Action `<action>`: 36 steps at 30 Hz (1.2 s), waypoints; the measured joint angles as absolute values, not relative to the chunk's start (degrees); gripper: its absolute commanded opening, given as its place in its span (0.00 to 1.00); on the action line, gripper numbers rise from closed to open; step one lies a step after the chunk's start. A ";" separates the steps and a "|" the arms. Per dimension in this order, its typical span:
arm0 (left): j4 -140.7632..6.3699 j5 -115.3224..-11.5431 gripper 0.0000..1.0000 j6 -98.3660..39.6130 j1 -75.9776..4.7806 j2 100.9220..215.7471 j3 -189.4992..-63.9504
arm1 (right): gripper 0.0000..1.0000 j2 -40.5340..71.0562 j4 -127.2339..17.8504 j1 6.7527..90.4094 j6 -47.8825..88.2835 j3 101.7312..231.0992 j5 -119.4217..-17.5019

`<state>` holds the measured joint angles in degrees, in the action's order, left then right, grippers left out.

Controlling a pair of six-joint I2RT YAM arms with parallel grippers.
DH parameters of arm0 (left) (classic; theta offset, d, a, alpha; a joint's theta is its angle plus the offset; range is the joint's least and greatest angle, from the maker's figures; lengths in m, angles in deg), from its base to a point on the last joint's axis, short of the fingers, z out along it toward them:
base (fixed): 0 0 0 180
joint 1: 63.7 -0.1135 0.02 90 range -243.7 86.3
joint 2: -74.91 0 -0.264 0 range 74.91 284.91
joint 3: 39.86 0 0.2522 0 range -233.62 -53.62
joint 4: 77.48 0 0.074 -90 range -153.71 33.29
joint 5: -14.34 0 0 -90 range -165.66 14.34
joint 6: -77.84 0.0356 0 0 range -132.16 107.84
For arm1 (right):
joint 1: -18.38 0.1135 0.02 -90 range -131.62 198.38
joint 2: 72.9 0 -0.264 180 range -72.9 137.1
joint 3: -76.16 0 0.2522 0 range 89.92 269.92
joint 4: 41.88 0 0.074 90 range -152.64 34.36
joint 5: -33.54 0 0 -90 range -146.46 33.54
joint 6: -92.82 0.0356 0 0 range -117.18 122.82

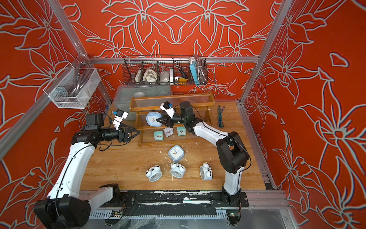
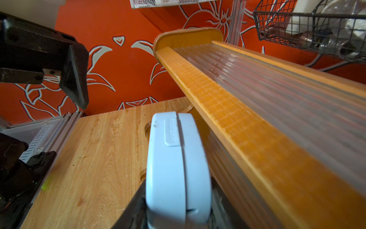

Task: Place the alarm clocks on the shelf by style
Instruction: Place the alarm on the shelf.

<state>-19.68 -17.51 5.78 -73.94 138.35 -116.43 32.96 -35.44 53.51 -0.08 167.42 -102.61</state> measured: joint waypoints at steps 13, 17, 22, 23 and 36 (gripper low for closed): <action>-19.79 -15.87 0.69 5.80 -75.12 138.35 -115.70 | 0.38 37.31 -35.00 53.51 0.71 171.86 -103.03; -19.79 -15.48 0.69 5.80 -75.40 138.35 -115.62 | 0.39 38.10 -34.98 53.51 0.64 172.45 -103.23; -19.82 -15.09 0.69 5.82 -75.53 138.35 -115.44 | 0.42 38.47 -35.00 53.54 0.58 172.49 -103.66; -19.79 -15.04 0.69 5.82 -75.60 138.35 -115.42 | 0.43 38.49 -35.04 53.56 0.58 172.49 -103.77; -19.82 -14.43 0.69 5.82 -76.30 138.26 -115.31 | 0.57 38.82 -35.94 53.65 -0.04 173.52 -104.08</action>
